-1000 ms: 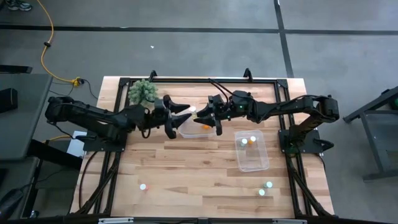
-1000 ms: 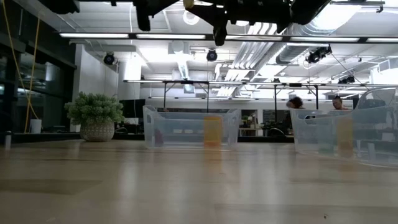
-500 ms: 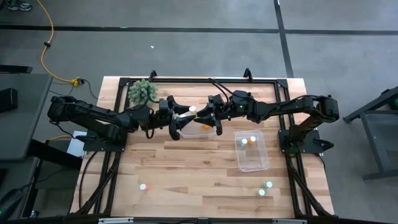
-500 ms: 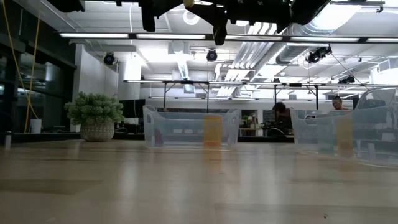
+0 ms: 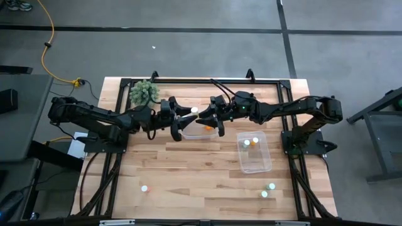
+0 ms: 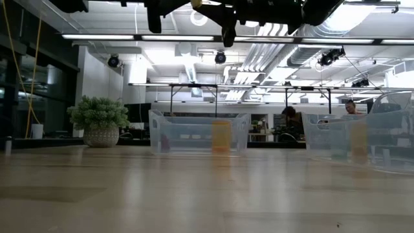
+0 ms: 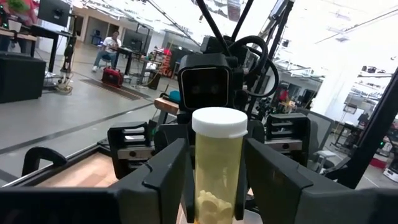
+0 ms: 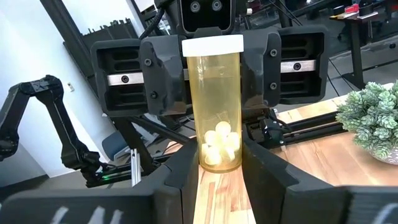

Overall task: Pick and place medicine bottles into bin by pill shape (circle, oval)
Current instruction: Put the left yellow tablet bottle into the bottom transparent bin

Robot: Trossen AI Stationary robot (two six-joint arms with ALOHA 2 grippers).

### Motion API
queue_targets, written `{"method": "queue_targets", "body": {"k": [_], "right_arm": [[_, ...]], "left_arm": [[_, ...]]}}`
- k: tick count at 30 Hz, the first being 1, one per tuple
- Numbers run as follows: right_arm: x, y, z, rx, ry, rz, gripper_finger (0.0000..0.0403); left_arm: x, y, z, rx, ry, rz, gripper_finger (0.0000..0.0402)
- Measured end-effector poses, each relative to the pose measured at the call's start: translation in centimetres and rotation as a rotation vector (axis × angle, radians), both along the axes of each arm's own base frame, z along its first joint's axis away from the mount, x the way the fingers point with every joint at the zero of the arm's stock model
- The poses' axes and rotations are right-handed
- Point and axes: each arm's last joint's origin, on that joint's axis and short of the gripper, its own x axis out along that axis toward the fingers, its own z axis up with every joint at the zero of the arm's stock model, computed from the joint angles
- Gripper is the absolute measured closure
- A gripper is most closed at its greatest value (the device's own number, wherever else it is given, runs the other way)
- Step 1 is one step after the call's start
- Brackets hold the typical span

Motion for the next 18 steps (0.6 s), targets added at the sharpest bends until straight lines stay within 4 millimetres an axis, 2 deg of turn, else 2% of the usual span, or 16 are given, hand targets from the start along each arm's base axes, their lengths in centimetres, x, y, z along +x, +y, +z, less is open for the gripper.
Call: {"method": "queue_targets", "body": {"k": [11, 18], "right_arm": [[0.00, 0.02, 0.01, 0.000, 0.000, 0.002, 0.0304], [0.00, 0.02, 0.01, 0.000, 0.000, 0.002, 0.0304]], "left_arm": [[0.16, -0.02, -0.14, 0.005, 0.002, -0.022, 0.0243], [0.15, 0.15, -0.12, 0.013, 0.003, -0.014, 0.0222]]}}
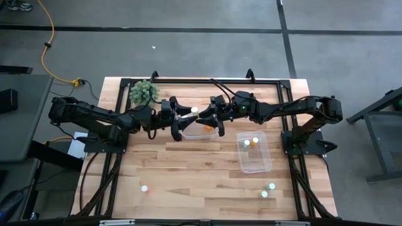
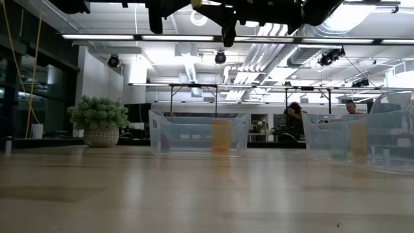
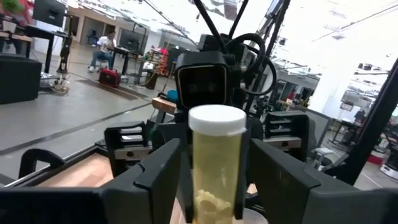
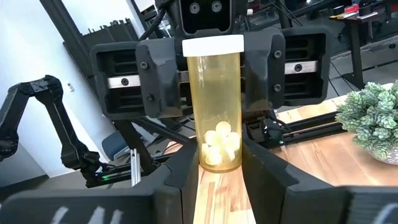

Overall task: Pick and place medicine bottles into bin by pill shape (circle, oval)
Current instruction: Put the left yellow tablet bottle into the bottom transparent bin

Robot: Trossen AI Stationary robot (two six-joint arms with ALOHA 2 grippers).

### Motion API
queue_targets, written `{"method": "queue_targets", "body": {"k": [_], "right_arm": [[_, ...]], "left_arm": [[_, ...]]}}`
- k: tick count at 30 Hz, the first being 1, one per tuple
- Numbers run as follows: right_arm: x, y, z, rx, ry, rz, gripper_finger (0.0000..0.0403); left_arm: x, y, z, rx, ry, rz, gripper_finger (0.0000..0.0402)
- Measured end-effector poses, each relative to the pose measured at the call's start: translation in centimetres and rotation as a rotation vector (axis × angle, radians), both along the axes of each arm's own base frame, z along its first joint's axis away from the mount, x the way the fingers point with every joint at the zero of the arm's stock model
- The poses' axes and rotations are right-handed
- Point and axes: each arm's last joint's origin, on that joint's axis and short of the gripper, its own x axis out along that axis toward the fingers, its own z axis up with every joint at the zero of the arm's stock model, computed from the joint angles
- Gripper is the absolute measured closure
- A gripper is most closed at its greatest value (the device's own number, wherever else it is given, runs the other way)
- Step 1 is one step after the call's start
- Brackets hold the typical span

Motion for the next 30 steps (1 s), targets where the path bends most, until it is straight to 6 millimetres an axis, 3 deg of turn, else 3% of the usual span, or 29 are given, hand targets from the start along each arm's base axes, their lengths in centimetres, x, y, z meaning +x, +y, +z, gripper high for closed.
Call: {"method": "queue_targets", "body": {"k": [9, 14, 30], "right_arm": [[0.0, 0.0, 0.0, 0.000, 0.000, 0.000, 0.0304], [0.0, 0.0, 0.0, 0.000, 0.000, 0.000, 0.0304], [0.0, 0.0, 0.0, -0.007, -0.001, -0.001, 0.0304]], "left_arm": [[0.6, 0.3, 2.2, 0.059, 0.008, 0.014, 0.0193], [0.9, 0.7, 2.4, 0.057, 0.085, -0.001, 0.0184], [0.8, 0.7, 2.9, 0.044, 0.031, 0.008, 0.0191]]}}
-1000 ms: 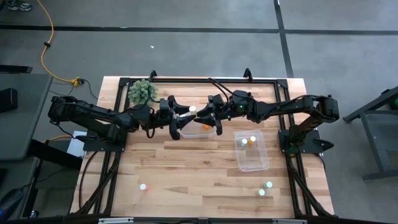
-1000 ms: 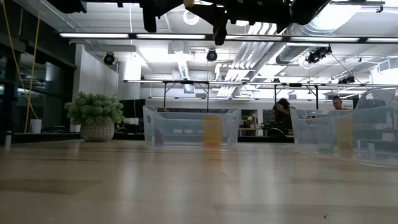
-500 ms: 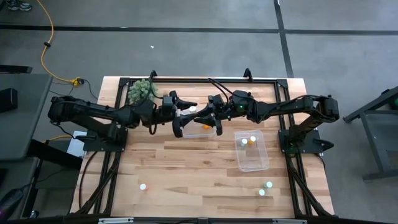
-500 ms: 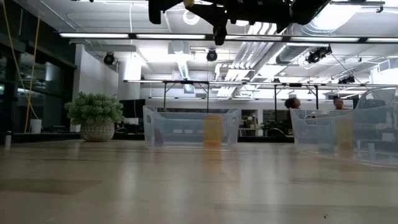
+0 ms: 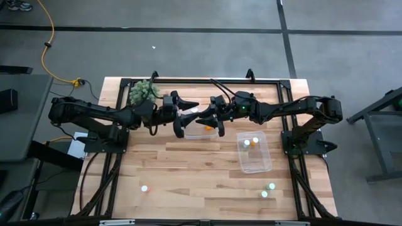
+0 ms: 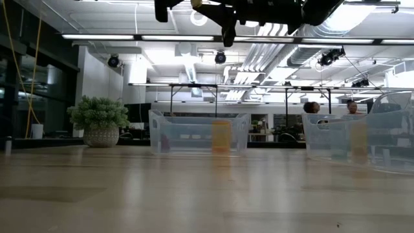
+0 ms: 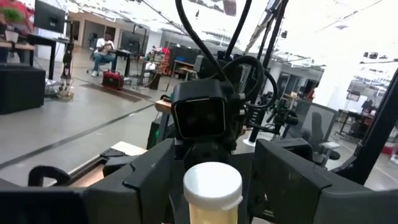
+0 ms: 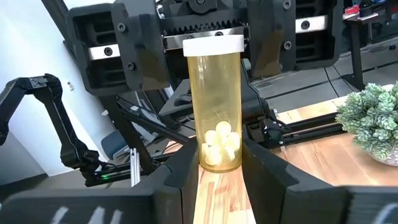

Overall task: Pick and place medicine bottles into bin by pill shape (circle, oval)
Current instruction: Put the left yellow tablet bottle into the bottom transparent bin

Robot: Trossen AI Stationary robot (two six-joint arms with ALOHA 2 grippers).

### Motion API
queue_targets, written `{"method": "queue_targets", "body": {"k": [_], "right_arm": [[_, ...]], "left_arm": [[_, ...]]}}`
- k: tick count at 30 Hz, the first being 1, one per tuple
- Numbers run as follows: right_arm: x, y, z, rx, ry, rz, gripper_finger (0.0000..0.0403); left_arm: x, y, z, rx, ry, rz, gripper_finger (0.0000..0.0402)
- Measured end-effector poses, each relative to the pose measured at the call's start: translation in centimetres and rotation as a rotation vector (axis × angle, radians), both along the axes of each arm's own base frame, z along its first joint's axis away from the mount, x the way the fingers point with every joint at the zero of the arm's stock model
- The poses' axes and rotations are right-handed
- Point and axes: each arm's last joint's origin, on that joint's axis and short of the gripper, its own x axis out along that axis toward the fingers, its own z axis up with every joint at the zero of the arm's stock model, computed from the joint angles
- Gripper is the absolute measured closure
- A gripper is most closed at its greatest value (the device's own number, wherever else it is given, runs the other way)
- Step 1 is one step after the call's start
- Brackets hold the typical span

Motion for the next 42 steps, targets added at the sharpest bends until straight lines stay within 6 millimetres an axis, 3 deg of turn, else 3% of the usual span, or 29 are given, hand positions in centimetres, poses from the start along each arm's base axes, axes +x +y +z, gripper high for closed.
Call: {"method": "queue_targets", "body": {"k": [30, 42], "right_arm": [[0.00, 0.01, 0.00, -0.018, -0.004, 0.003, 0.0304], [0.00, 0.01, 0.00, -0.018, -0.004, 0.003, 0.0304]], "left_arm": [[0.05, -0.05, -0.20, -0.041, 0.008, -0.032, 0.0299], [0.05, -0.05, -0.21, -0.041, 0.009, -0.032, 0.0302]]}}
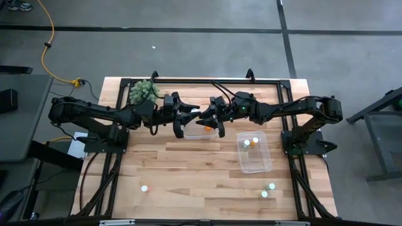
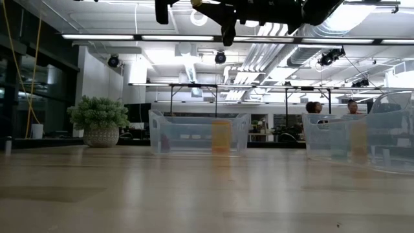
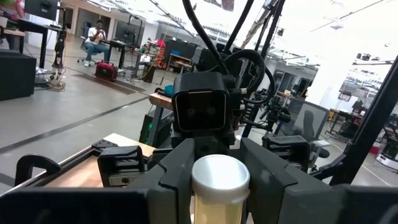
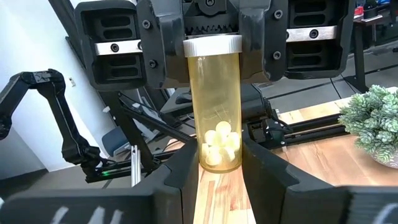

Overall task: Pick and place medicine bottles into bin by pill shape (circle, oval)
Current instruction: Put the left yellow tablet bottle into the bottom transparent bin

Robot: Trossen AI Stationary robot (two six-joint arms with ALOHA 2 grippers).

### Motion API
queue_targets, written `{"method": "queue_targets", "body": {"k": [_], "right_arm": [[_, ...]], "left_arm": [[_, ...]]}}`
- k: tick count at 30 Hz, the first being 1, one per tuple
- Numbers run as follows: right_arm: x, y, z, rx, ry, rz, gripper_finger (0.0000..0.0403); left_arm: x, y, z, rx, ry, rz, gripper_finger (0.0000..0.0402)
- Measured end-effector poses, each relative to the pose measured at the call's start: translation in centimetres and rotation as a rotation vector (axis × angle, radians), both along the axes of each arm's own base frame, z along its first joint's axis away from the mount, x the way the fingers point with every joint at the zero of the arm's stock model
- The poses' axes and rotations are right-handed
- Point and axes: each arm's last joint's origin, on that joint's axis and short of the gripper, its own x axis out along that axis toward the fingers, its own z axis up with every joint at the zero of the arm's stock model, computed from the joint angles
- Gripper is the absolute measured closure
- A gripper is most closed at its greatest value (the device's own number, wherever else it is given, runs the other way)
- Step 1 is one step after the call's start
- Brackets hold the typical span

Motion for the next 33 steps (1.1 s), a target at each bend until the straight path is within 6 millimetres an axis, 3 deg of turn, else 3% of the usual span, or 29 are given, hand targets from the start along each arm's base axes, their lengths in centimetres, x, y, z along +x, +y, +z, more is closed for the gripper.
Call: {"method": "queue_targets", "body": {"k": [10, 22, 28, 33], "right_arm": [[-0.3, -0.7, 0.2, 0.002, 0.013, -0.028, 0.0301], [-0.4, -1.4, 0.2, 0.036, 0.021, -0.045, 0.0213], [-0.5, -1.6, 0.1, 0.039, 0.033, -0.047, 0.0193], [-1.7, -2.5, 0.9, 0.050, 0.077, -0.049, 0.0190]], "left_arm": [[-1.1, 0.7, 0.4, 0.005, 0.042, 0.018, 0.0301], [-1.7, 0.8, 0.8, 0.022, 0.049, 0.030, 0.0300], [-1.9, 1.0, 0.8, 0.054, 0.077, 0.048, 0.0300], [-2.3, 1.1, 0.1, 0.121, 0.200, 0.055, 0.0300]]}}
